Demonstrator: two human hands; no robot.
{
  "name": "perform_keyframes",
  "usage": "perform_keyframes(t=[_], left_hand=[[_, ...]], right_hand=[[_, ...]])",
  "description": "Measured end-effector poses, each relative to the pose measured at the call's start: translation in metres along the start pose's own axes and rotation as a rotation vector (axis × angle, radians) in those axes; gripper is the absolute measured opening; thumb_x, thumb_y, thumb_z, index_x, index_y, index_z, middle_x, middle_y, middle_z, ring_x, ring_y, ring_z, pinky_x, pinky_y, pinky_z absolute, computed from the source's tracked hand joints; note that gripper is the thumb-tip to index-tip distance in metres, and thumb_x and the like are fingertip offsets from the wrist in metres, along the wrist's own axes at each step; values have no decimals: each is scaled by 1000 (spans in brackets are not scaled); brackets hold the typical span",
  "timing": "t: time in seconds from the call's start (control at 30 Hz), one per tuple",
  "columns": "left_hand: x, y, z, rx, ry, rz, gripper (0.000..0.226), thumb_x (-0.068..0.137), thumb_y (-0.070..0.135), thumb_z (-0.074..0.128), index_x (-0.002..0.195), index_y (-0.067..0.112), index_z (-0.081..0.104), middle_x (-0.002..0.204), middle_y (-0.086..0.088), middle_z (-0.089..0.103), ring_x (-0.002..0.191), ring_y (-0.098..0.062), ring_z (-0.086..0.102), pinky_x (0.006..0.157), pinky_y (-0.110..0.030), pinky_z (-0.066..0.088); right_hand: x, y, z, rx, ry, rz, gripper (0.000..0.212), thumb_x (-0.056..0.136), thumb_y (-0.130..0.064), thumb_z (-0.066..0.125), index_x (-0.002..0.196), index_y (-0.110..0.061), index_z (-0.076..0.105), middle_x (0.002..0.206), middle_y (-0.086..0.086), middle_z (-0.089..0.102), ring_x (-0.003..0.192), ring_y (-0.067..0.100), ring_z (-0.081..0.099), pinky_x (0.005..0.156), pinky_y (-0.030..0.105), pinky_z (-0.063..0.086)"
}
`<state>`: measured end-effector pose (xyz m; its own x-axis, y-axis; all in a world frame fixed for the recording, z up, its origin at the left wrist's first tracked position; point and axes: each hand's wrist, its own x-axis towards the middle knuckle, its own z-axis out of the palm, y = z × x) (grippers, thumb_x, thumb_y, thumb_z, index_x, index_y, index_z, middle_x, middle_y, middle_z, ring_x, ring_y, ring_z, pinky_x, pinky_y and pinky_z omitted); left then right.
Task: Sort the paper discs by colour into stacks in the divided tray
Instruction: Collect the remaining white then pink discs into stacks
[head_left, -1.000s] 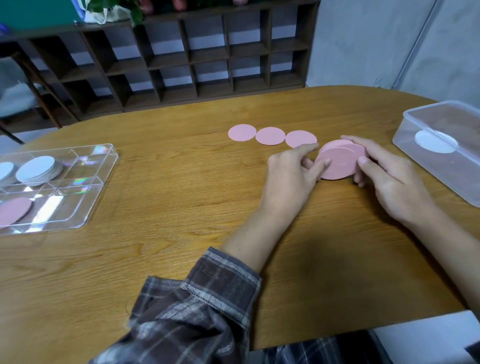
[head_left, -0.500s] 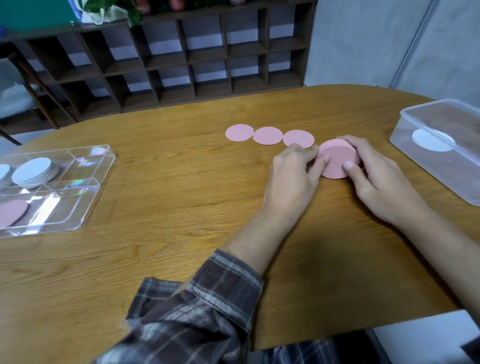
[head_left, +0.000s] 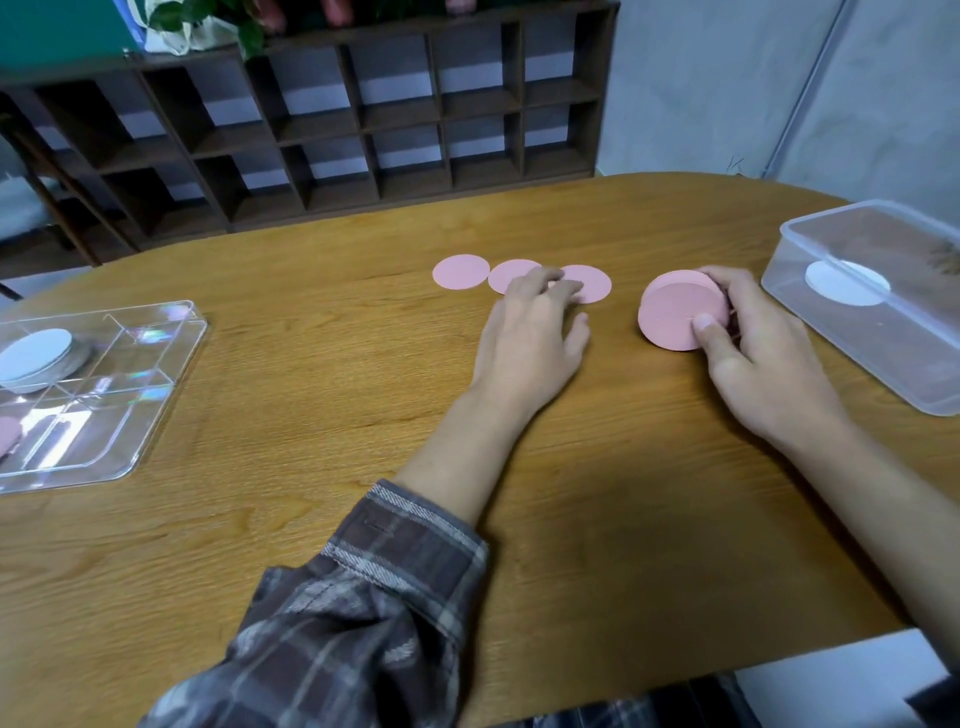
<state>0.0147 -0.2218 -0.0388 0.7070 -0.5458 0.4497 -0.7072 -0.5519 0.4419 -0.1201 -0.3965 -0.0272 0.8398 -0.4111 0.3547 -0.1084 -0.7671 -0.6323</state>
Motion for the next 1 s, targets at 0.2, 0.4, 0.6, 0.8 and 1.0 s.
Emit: perform_keyframes(t=[0.2,0.4,0.6,0.8,1.0], left_hand=[[15,-4,5,75,-223,-40,60,102,47,56,153,16,47,156,-6,50,147,-28,42,118,-46,36],[9,-3,3,0,-107,-93,72,90,52,72,150,20,48,140,-1,61,126,-26,60,99,-46,52],[1,3,-3,76,-39,-14,40,98,49,64,122,17,65,116,-1,70,103,-28,67,78,-45,57],[-10,4,-13,67,40,47,32,111,32,42,95,9,59,97,-6,70,93,-32,61,67,-45,51],[-22,9,-12,-172,136,83,26,110,21,45,95,6,59,91,-5,63,84,-25,55,75,-46,49]], right_hand=[[1,3,1,22,0,1,35,103,-13,50,136,-23,51,120,-5,61,104,11,51,87,23,34],[1,3,0,26,1,21,35,103,-15,52,137,-24,51,122,-2,63,105,13,52,88,26,36],[1,3,-1,30,31,26,35,101,-15,55,135,-26,54,114,-5,63,86,1,48,75,0,32],[2,5,-2,61,44,28,35,101,-15,55,133,-30,55,111,-5,64,88,-7,52,75,1,34],[1,4,-2,97,30,34,50,101,-14,55,146,-35,52,131,-10,62,105,13,55,93,23,38]])
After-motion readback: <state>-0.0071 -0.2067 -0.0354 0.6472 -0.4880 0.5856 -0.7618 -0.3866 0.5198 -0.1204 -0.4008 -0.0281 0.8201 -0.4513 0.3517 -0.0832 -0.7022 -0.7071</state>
